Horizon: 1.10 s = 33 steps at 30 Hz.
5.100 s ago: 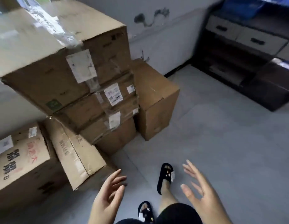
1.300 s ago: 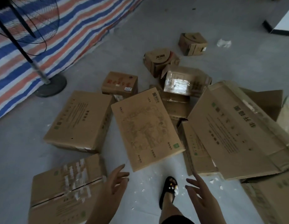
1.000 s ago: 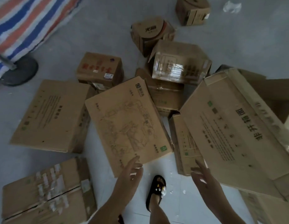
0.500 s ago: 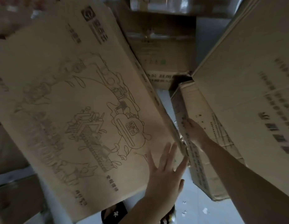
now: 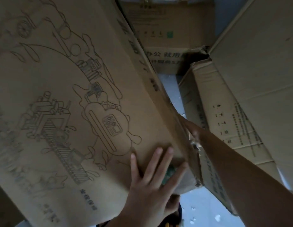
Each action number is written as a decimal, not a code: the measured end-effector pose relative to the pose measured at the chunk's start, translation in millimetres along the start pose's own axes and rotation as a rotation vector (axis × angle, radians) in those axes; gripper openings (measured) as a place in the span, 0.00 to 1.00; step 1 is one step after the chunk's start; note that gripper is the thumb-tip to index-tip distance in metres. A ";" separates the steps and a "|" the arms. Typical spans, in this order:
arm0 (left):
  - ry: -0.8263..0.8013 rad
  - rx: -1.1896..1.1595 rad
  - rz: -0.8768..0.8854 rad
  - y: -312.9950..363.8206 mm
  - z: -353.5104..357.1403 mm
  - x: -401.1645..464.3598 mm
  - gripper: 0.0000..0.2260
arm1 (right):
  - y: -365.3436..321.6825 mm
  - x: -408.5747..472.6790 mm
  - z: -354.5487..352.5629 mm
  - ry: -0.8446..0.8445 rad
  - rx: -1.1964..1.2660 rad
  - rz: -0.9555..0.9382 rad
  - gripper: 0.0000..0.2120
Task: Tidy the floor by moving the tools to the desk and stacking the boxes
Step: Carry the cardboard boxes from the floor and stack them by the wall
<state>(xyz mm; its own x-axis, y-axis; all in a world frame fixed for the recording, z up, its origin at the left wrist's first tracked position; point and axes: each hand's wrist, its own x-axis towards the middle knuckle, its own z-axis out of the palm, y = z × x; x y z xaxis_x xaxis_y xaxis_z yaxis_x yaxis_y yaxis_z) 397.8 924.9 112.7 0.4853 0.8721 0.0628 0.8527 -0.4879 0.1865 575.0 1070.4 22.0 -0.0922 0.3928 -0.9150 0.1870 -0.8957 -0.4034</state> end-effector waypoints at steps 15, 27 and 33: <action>0.368 -1.187 -1.378 -20.6 -264.2 -24.5 0.37 | -97.9 -262.9 89.8 -0.150 0.293 -0.245 0.15; 0.680 -1.576 -1.736 -53.6 -434.7 -81.5 0.16 | -158.2 -434.9 203.3 -0.047 0.072 -0.436 0.21; 0.772 -1.582 -1.760 17.7 -514.8 -126.7 0.17 | -143.7 -556.1 203.1 -0.050 -0.040 -0.505 0.18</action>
<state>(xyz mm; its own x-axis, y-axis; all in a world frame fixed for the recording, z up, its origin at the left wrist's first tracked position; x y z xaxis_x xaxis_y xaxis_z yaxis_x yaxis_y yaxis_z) 251.9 824.7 612.8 -0.5819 0.2980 -0.7567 -0.6449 0.3978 0.6526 400.8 938.3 590.6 -0.2269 0.7637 -0.6043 0.1443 -0.5873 -0.7964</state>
